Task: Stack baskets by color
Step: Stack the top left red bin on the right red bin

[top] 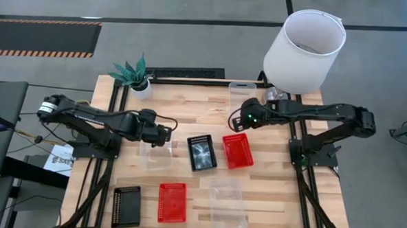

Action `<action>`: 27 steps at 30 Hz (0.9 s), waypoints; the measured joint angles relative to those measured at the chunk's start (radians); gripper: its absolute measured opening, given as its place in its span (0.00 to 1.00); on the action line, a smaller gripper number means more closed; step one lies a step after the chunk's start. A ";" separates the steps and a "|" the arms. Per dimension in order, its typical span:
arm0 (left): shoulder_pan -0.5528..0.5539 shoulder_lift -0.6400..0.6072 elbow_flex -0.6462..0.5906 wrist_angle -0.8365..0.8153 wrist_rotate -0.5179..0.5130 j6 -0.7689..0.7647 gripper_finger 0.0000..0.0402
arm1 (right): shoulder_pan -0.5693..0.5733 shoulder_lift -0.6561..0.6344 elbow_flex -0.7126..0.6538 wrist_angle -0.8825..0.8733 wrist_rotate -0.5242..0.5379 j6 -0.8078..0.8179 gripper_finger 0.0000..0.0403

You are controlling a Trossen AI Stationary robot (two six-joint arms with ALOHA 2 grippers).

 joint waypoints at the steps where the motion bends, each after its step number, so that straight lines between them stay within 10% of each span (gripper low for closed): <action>1: 0.000 0.001 -0.021 0.012 -0.002 -0.008 0.46 | -0.006 0.000 0.005 -0.011 -0.001 -0.012 0.29; 27: 0.100 0.179 -0.151 0.412 0.080 0.125 0.46 | -0.015 0.014 0.034 -0.008 -0.002 -0.057 0.29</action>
